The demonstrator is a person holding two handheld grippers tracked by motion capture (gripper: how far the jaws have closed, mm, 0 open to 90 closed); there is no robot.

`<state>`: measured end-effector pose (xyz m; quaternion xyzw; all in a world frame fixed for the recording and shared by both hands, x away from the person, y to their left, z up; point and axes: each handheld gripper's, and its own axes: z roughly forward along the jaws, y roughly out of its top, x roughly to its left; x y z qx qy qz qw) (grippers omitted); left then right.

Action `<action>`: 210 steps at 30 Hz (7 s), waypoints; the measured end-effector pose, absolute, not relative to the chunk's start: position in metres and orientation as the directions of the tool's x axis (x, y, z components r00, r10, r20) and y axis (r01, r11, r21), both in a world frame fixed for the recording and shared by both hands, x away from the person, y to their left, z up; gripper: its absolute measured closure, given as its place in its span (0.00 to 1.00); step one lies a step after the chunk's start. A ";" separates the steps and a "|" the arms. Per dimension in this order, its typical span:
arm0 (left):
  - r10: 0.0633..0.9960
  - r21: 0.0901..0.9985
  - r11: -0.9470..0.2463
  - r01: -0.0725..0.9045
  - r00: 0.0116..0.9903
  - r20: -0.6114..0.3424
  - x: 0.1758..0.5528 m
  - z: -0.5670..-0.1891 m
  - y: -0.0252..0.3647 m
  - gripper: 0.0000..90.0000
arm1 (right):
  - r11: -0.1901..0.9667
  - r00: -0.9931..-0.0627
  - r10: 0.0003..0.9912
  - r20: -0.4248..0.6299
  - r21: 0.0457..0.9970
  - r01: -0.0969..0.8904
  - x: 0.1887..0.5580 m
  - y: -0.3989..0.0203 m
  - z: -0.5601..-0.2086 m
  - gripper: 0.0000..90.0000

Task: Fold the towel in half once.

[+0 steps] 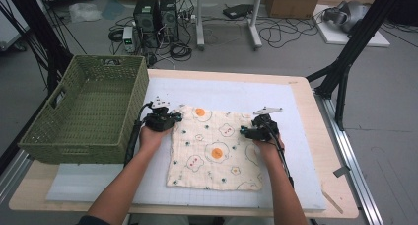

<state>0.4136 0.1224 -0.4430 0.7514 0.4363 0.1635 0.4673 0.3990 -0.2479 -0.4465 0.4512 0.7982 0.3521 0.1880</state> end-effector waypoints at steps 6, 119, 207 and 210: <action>0.832 0.860 -0.180 0.478 0.541 -0.127 0.413 -0.439 0.124 0.95 | 0.392 -0.567 0.824 -0.001 0.723 0.568 0.401 -0.238 -0.443 0.94; 0.592 0.895 -0.204 0.396 0.778 -0.209 0.288 -0.433 0.141 0.89 | 0.483 -0.745 0.660 -0.096 0.814 0.322 0.258 -0.250 -0.424 0.97; 0.649 0.889 -0.171 0.424 0.728 -0.223 0.292 -0.439 0.146 0.97 | 0.338 -0.649 0.760 0.013 0.846 0.413 0.256 -0.284 -0.428 0.56; 0.631 0.883 -0.109 0.457 0.718 -0.294 0.294 -0.439 0.149 0.97 | 0.316 -0.655 0.753 0.062 0.839 0.443 0.259 -0.280 -0.433 0.51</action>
